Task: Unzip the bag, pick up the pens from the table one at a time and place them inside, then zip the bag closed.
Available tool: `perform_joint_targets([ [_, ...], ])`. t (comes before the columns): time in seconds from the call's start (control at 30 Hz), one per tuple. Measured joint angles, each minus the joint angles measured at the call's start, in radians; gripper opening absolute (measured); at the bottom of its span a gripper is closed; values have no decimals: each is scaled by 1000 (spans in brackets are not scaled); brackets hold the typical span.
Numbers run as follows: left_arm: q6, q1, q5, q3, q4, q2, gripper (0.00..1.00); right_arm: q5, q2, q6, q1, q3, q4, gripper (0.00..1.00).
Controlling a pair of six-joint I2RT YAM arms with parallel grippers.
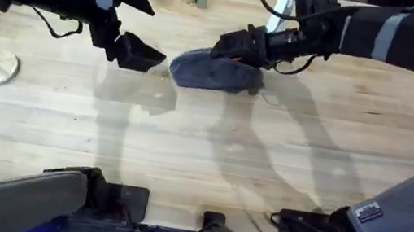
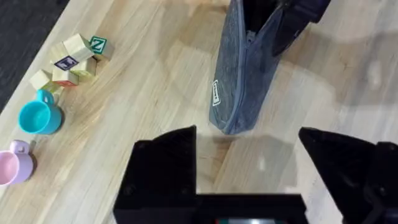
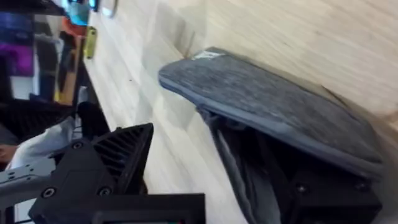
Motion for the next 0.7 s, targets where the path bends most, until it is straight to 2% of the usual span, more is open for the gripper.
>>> perform_joint_targets([
  [0.7, 0, 0, -24, 0, 0, 0, 992, -237, 8, 1, 1, 0, 132, 996],
])
